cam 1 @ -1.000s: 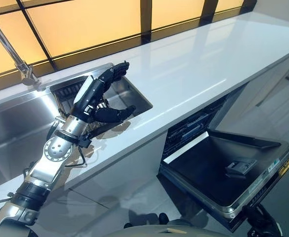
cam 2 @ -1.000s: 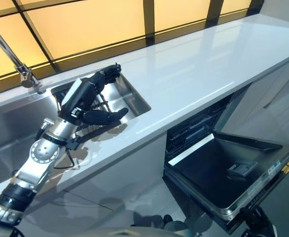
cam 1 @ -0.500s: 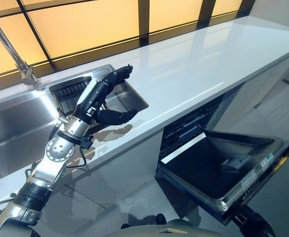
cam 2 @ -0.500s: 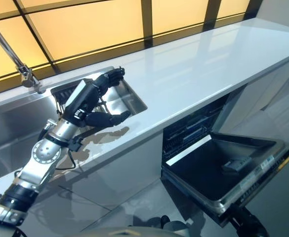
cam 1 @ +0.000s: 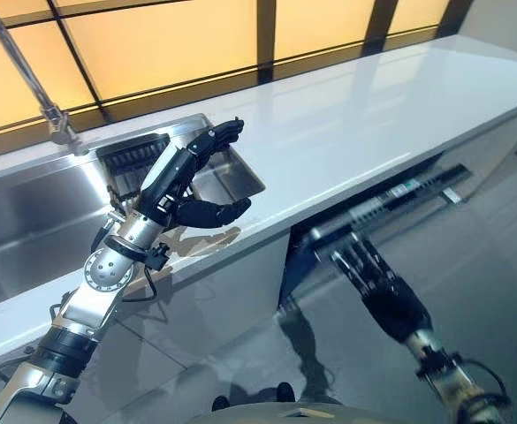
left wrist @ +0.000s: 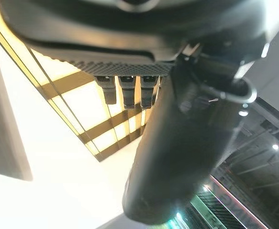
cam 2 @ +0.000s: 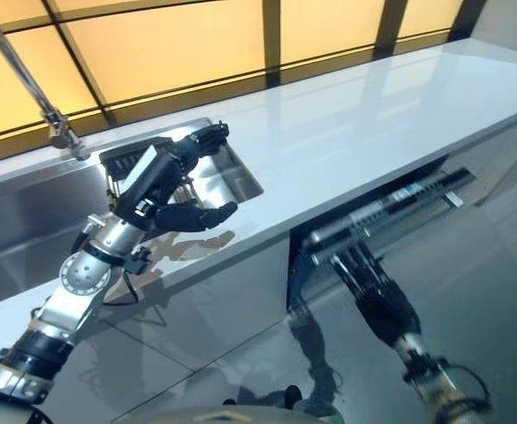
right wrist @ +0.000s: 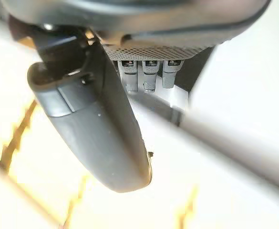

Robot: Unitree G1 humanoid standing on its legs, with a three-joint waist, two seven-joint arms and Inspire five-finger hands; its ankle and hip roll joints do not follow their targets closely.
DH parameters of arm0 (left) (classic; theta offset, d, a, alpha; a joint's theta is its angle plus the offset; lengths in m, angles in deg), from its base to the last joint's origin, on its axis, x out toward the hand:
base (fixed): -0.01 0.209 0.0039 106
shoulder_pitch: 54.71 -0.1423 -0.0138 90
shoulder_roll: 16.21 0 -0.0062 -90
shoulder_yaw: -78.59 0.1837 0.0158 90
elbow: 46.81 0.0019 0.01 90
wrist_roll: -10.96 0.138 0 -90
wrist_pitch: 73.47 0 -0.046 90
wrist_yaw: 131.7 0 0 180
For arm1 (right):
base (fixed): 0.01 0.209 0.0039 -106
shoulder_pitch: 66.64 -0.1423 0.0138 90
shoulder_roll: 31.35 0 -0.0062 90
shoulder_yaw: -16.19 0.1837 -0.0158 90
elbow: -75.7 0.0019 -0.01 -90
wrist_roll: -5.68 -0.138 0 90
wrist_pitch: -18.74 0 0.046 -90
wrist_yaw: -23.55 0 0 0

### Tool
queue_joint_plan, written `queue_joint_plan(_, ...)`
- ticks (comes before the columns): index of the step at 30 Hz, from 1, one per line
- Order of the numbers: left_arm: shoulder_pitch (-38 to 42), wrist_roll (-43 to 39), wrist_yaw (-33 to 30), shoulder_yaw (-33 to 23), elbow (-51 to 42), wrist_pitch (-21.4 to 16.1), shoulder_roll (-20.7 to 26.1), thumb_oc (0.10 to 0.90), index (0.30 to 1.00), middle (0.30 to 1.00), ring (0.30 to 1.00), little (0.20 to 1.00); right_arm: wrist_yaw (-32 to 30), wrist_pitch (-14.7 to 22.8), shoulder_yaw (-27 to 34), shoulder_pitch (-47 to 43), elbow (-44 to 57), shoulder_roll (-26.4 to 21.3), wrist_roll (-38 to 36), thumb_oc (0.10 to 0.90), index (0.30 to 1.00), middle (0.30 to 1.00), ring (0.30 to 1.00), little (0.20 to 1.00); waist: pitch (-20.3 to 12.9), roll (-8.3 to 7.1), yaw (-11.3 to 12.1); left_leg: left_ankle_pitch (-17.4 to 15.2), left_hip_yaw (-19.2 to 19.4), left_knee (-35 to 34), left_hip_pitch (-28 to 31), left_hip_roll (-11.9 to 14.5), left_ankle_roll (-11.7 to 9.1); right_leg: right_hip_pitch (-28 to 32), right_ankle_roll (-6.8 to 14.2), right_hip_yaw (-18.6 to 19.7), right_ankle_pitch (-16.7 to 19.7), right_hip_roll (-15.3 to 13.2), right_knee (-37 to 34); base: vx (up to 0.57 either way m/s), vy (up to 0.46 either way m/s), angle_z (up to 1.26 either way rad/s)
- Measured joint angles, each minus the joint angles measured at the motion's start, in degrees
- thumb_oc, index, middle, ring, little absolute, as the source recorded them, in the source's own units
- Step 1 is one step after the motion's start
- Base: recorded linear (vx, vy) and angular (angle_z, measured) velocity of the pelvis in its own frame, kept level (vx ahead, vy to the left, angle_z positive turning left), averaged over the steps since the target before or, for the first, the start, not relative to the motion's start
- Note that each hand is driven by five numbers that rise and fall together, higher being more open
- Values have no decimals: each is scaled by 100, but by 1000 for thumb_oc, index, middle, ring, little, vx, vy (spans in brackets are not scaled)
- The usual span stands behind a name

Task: Pick up plates and place into dishwasher.

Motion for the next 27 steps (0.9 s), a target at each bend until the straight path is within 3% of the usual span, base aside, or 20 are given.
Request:
queue_joint_plan(3,1,-3,-1,3,15,-3,-22,800,900,900,900,900,173,145,25,-667,19,67,-107,800,900,900,900,900,-5,6,164,7,-157,4,79,-59,18,129,51,-83,-53,-49,2,4,16,32)
queue_joint_plan(7,0,-7,-4,2,101,-6,-19,800,900,900,900,900,173,192,25,-643,-182,65,-103,800,900,900,900,900,-6,8,282,3,-255,5,77,-134,77,174,114,-71,-103,-122,19,4,9,16)
queue_joint_plan(14,0,-8,20,3,155,-9,-20,800,900,900,900,900,161,194,45,-484,-577,49,119,800,900,900,900,900,-15,21,188,-5,-234,1,73,-153,99,174,125,-62,-108,-143,24,1,1,0)
queue_joint_plan(18,1,-274,199,1,148,-104,-23,800,900,900,900,900,70,191,7,-205,-915,-417,1430,800,900,900,900,900,-29,31,87,-31,-171,0,84,-119,82,170,148,6,-124,-115,14,0,-3,-6)
queue_joint_plan(21,0,-864,423,-23,126,-123,-130,800,900,900,900,900,141,-143,-139,185,-1188,-684,2530,800,900,900,900,900,-32,21,78,-55,-132,0,83,-95,85,158,148,37,-125,-94,20,1,-8,-9)
queue_joint_plan(24,-1,-1640,1047,-23,43,-97,-378,800,900,900,900,900,837,-585,-547,583,-1490,-709,3286,800,900,900,900,900,-26,9,71,-53,-115,0,88,-89,66,156,125,36,-110,-94,20,-1,-7,-3)
queue_joint_plan(27,-4,-2573,1727,-29,-201,205,-623,800,900,900,900,900,1497,-865,-991,854,-1594,-580,3856,800,900,900,900,900,-14,-27,66,-55,-107,0,110,-95,71,171,125,37,-110,-94,1,0,0,0)
